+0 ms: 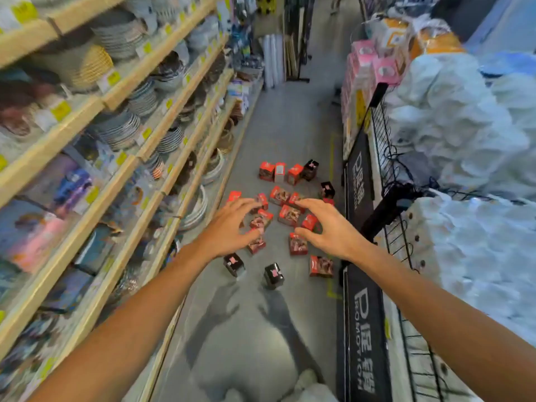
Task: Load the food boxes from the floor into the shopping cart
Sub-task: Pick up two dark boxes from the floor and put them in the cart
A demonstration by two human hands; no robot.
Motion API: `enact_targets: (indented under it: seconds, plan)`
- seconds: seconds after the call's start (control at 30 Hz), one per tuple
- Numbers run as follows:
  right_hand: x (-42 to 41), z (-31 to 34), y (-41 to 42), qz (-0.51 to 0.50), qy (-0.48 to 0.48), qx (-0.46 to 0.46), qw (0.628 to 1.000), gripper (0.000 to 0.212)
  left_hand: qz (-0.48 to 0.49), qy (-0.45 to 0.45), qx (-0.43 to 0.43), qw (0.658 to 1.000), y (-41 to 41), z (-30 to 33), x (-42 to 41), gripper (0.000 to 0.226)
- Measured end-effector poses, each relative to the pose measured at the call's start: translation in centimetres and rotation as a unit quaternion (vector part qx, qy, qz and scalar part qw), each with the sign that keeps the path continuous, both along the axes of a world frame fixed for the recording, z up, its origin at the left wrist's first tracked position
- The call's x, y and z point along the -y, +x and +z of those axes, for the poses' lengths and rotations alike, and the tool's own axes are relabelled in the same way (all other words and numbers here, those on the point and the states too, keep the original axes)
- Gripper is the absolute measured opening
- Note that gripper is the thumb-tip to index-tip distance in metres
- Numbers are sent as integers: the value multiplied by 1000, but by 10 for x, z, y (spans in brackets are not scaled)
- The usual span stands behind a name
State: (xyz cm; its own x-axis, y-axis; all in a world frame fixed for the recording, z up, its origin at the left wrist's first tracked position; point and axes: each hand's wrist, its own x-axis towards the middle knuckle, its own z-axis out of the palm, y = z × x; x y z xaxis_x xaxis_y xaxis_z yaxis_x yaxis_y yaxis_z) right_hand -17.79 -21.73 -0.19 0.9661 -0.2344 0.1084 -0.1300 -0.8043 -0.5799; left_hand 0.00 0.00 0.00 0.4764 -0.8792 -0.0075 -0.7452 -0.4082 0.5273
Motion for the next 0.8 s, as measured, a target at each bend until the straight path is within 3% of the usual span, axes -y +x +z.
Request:
enact_targets:
  seconds: [0.4,0.63,0.8]
  plan:
    - [56,-65,13,-3,44,-114,993,66,80,59,-66,993,-7,-55,28,59]
    - [70,-106,76,-19,69,-137,988,66,109,83,-117,984,53,-99,36,71]
    - [73,-148,143,-50,92,-155,982,64,145,94,-154,973,121,-165,56,84]
